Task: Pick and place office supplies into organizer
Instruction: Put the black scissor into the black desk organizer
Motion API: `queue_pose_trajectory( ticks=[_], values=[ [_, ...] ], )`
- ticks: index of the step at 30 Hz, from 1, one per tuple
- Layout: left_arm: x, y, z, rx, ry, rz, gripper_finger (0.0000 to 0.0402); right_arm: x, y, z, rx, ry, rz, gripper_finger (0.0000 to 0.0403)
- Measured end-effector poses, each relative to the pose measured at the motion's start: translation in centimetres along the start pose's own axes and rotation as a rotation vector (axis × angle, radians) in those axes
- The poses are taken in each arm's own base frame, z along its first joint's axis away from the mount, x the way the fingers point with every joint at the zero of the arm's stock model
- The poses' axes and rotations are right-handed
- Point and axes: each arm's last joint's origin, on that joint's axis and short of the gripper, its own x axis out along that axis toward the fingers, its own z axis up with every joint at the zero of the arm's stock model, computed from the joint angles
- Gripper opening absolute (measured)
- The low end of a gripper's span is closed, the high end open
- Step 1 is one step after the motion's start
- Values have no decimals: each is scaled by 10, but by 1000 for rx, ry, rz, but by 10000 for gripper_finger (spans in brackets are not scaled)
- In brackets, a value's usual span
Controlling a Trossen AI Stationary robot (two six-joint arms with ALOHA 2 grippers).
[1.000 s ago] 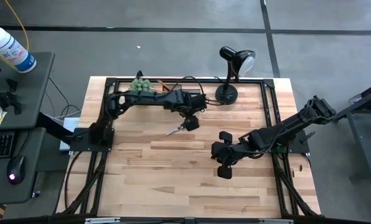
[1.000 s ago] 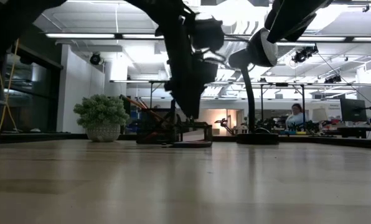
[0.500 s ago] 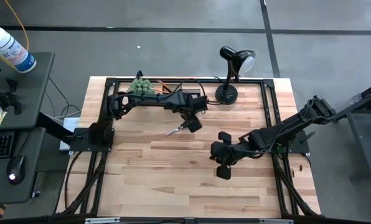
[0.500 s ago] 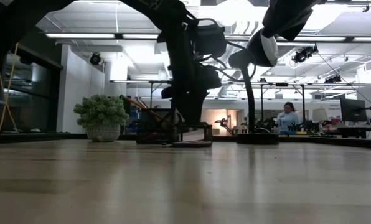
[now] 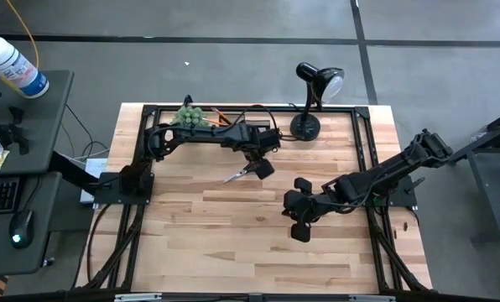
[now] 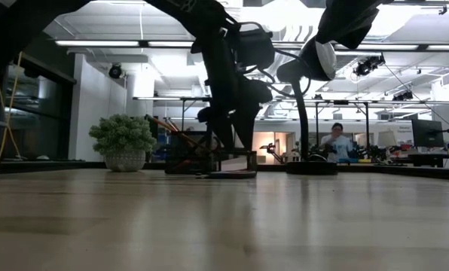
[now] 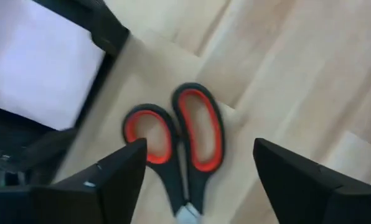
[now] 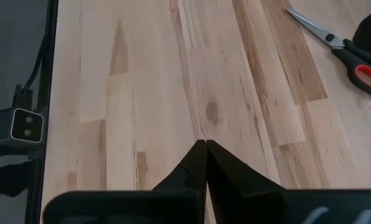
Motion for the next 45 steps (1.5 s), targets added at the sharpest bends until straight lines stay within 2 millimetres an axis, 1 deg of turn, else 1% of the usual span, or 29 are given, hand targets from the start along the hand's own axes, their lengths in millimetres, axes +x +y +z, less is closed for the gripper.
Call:
queue_pose_trajectory(
  ticks=[4,8,13,22,26,30,33,38,42,45],
  values=[
    [0,-1,-2,-27,33,-53,301,0,0,0,2,-1,0,2],
    [14,-2,-8,-34,118,-85,304,0,0,1,9,-16,-9,3],
    [30,-2,-13,-22,178,-74,300,0,1,3,1,-42,-1,1],
    [29,-2,-11,0,177,-56,299,0,1,4,-1,-48,-2,1],
    [20,-6,-4,30,154,-55,299,0,1,4,-2,-48,-2,5],
    [5,-7,8,56,95,-17,299,0,1,4,-2,-48,-2,5],
    [0,-5,13,52,61,-2,299,0,1,4,-2,-48,-2,2],
    [1,4,15,35,68,21,298,0,1,4,-2,-49,-4,4],
    [8,10,15,15,89,24,298,0,1,4,-2,-52,-9,2],
    [14,10,15,14,97,11,298,0,1,4,-2,-64,-29,2]
  ],
)
